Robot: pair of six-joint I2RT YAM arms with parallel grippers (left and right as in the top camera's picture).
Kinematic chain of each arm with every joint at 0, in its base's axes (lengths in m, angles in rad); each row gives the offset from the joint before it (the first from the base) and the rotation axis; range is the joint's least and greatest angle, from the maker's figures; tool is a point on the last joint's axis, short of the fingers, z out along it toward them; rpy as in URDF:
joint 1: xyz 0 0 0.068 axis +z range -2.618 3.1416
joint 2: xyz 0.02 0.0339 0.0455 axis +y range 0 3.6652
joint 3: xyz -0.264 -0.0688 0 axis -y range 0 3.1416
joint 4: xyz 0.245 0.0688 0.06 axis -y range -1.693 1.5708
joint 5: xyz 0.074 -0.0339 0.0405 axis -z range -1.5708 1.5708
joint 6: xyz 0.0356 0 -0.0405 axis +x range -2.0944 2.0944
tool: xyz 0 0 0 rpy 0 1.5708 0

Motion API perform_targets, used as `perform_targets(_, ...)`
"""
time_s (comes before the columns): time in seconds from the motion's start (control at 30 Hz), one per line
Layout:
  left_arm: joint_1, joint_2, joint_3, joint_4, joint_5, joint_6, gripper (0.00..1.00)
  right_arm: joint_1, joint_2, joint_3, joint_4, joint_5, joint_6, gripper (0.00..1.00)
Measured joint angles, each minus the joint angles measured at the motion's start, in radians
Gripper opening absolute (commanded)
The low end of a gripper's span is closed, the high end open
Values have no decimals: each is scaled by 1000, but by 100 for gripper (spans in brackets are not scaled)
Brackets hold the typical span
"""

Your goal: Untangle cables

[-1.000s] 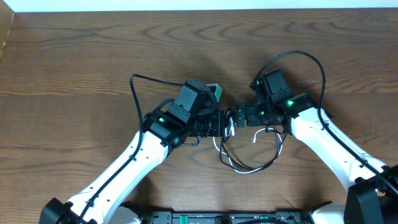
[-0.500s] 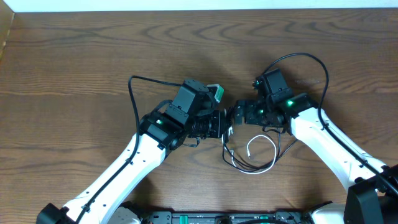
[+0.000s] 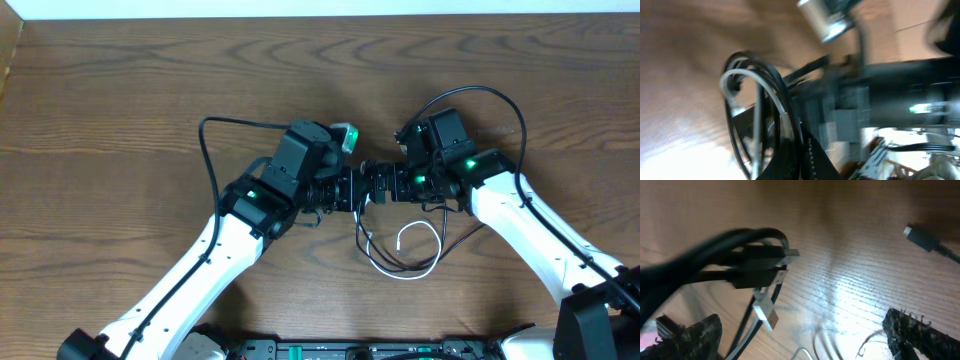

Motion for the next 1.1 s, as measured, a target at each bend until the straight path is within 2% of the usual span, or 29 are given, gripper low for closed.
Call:
perform_targets(0.27, -13, -88, 0, 45, 55, -21, 8, 21, 0, 0, 44, 55, 47, 99)
perform_targets(0.43, -13, -134, 0, 20, 53, -14, 8, 21, 0, 0, -12, 259, 116, 99)
perform_targets(0.57, 5, -186, 0, -77, 5, 10, 8, 20, 0, 0, -107, 438, 153, 99)
perform_targets(0.83, 204, -248, 0, -174, -59, 64, 8, -10, 0, 0, -217, 679, 180, 99)
perform_targets(1.1, 386, -254, 0, -228, -66, 110, 8, -104, 0, 0, -235, 756, 195, 99)
